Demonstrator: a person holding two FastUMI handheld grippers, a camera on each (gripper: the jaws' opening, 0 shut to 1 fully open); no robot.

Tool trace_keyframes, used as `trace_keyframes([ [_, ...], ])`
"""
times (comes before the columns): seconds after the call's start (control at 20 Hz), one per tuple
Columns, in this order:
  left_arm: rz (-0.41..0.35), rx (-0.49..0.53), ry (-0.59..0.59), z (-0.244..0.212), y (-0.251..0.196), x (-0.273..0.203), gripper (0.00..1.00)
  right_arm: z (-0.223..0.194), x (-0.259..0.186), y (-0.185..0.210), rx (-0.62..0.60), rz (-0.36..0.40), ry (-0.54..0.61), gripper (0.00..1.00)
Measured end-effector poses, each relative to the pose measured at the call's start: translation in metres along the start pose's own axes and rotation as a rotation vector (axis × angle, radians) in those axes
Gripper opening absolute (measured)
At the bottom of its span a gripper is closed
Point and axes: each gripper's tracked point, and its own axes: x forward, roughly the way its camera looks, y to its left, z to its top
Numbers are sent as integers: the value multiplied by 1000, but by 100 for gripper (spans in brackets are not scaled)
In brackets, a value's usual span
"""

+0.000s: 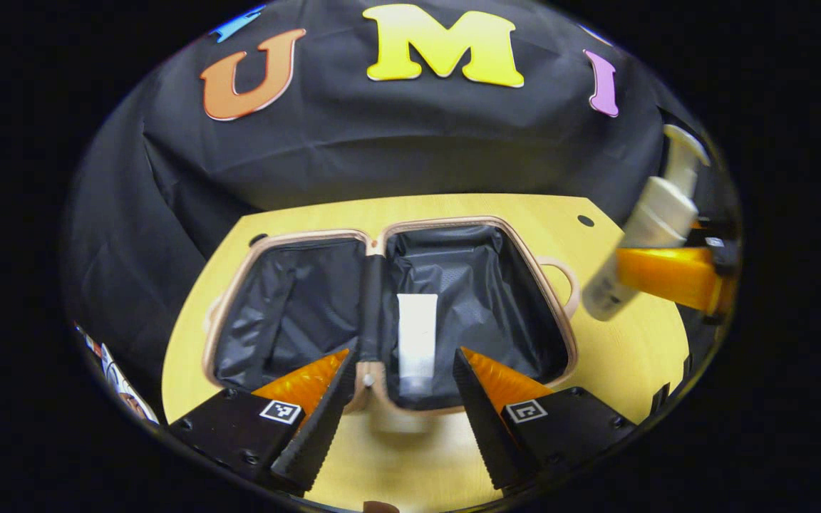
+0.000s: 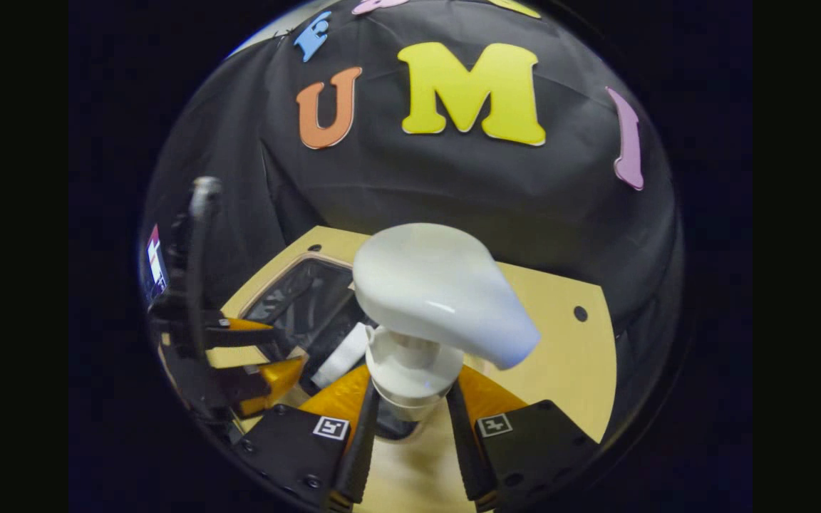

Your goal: First open the suitcase, pack the skin care products into it, and then close the suitcase.

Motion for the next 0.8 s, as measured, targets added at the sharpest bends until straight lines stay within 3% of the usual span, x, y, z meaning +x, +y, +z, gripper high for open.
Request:
trace_keyframes([
  [0.05, 21, 1, -40, 6, 8, -17, 89, -4, 12, 8, 4, 9, 26, 48],
  [0.3, 96, 25, -313, 39, 38, -81, 92, -53, 70, 38, 44, 17, 212, 48],
  [0.35, 105, 31, -356, 45, 44, -91, 86, -63, 76, 40, 43, 7, 248, 48],
  [0.4, 119, 39, -388, 49, 53, -88, 93, -71, 81, 44, 39, 4, 275, 46],
  [0.5, 147, 49, -436, 51, 63, -93, 98, -81, 85, 52, 51, 7, 308, 48],
  [0.7, 168, 13, -482, 56, 75, -114, 99, -94, 90, 52, 87, -17, 365, 48],
  [0.75, 172, 7, -485, 56, 77, -116, 94, -99, 92, 51, 97, -29, 379, 48],
  [0.8, 180, 8, -482, 56, 81, -116, 99, -96, 93, 50, 125, -40, 372, 48],
])
